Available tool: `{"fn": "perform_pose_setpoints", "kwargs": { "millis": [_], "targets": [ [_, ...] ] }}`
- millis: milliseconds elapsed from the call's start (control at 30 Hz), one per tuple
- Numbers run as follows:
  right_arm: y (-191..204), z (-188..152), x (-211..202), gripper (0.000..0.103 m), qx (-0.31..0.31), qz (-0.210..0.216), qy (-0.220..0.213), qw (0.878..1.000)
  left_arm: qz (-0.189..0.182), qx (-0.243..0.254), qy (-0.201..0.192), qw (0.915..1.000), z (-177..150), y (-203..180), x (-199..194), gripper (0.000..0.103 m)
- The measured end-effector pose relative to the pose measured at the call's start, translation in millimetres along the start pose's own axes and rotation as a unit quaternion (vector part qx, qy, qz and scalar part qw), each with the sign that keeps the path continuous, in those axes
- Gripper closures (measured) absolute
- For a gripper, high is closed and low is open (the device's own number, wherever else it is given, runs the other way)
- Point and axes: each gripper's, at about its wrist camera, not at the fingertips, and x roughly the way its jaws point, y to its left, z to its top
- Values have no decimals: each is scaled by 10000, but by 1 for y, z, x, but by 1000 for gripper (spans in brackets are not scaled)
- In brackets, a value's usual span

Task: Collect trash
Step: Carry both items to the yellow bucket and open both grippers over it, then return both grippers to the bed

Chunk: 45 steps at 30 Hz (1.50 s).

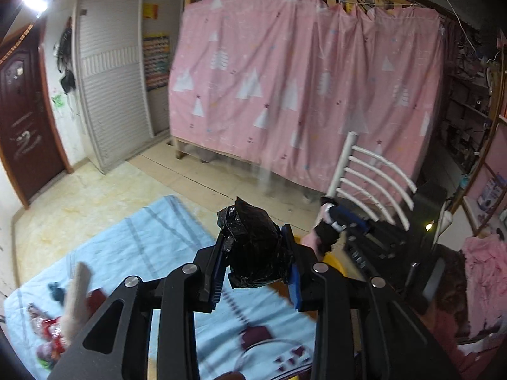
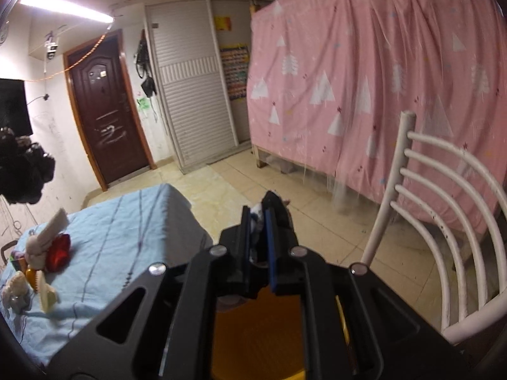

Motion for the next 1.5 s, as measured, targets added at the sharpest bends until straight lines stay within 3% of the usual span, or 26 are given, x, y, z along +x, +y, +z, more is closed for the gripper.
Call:
{"fn": "perform_pose_setpoints", "kwargs": {
  "millis": [133, 233, 333, 400, 500, 900, 1267, 1300, 1367, 1500],
  "targets": [
    [-17, 0, 1, 91, 235, -55, 22, 9997, -324, -81, 209, 9992, 8, -15, 31, 79],
    [-28, 1, 0, 75, 425, -117, -17, 9990, -511, -138, 340, 9980, 12, -26, 50, 78],
    [-38, 1, -1, 72, 585, -119, -31, 9982, -634, -159, 508, 9966, 12, -32, 65, 65],
    [-40, 2, -1, 72, 621, -84, -32, 9980, -609, -140, 565, 9964, 10, -35, 71, 47],
    [-37, 2, -2, 72, 585, -44, -35, 9983, -548, -77, 548, 9970, 7, -38, 70, 43],
    [-3, -1, -2, 72, 306, 335, 32, 9990, -267, -267, 331, 9987, 5, -14, 26, 43],
    [50, -1, -13, 71, -49, 821, 93, 9966, 238, -631, 8, 9977, -6, 34, -36, 43],
    [56, -1, -14, 69, -87, 888, 105, 9960, 299, -623, -18, 9976, -8, 37, -42, 43],
    [67, -2, -15, 57, -174, 1035, 145, 9944, 445, -623, -77, 9970, -11, 47, -55, 43],
    [93, -6, -17, 51, -428, 1270, 227, 9907, 708, -729, -186, 9946, -16, 68, -78, 43]
  ]
}}
